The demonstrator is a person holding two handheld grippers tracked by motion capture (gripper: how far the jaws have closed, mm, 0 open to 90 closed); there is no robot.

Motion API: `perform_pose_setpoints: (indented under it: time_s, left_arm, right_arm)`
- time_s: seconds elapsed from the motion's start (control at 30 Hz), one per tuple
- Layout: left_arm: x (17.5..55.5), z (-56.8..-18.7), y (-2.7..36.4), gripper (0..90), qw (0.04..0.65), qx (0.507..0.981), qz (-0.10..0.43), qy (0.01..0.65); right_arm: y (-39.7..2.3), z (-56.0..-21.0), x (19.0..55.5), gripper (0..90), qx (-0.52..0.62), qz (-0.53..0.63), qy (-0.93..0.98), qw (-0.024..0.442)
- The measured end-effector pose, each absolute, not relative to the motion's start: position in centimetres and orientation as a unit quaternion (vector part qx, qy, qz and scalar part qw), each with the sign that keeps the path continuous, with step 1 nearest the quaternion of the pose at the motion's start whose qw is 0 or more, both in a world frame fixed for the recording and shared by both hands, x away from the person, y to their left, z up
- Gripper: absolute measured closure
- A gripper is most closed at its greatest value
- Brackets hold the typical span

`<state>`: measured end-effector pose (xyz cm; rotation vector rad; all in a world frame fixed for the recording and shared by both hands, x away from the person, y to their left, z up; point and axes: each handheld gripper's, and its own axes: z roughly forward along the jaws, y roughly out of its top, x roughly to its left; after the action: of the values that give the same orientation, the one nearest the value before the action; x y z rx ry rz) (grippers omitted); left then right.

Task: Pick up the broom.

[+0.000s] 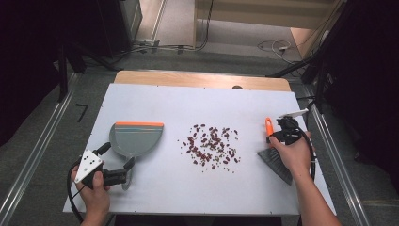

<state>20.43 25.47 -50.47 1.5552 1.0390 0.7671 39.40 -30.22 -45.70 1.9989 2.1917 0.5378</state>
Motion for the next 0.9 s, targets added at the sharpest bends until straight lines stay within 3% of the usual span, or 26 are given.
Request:
perform_pose_setpoints:
  time_s: [0.53,0.9]
  left_arm:
    - [20.0,-49.4,24.4,0.0,0.534,0.660,0.335,0.409]
    - [19.0,-46.0,21.1,0.0,0.559,0.680,0.324,0.347]
  right_arm:
    - [-33.2,-43.0,33.4,68.7,0.594,0.449,0.652,0.144]
    - [-30.5,-39.9,30.9,68.9,0.522,0.548,0.631,0.172]
